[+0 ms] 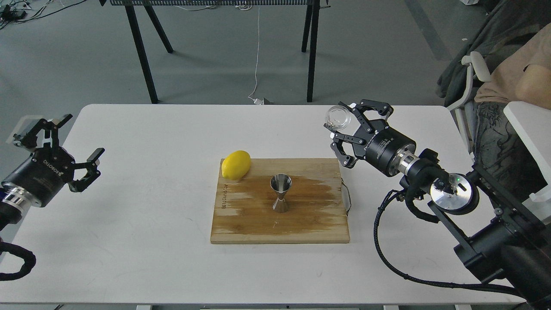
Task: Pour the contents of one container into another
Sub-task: 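Carry the glass with the right gripper above the jigger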
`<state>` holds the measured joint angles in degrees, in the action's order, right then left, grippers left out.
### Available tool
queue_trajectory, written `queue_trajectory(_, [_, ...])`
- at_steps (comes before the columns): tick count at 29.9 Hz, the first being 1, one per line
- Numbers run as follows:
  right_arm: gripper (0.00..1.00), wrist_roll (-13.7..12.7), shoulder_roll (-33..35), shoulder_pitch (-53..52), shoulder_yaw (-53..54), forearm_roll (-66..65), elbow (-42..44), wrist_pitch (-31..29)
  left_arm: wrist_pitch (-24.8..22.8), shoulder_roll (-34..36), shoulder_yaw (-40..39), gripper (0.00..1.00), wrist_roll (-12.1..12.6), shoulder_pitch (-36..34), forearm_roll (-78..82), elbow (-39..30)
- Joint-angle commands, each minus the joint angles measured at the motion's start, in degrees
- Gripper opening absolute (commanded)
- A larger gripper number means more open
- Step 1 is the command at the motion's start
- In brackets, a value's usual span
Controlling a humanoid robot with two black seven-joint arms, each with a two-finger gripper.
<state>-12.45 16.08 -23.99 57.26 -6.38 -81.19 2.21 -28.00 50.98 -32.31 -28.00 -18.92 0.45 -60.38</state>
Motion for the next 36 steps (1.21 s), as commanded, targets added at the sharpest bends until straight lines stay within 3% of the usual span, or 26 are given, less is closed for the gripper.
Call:
queue_trajectory(1, [0.32, 0.15, -1.57, -1.85, -4.78, -10.03, -0.55, -0.1, 0.0, 0.0, -0.04, 1.0, 0.0, 0.11, -0.01, 0.0])
queue_trajectory(7, [0.31, 0.15, -2.72, -1.94, -9.18, -22.88, -2.75, -0.1, 0.0, 0.0, -0.04, 1.0, 0.0, 0.37, 0.08, 0.0])
queue_trajectory(36, [0.31, 0.41, -2.54, -5.63, -19.64, -40.64, -2.49, 0.16, 0.0, -0.09, -0.04, 1.0, 0.0, 0.9, 0.25, 0.53])
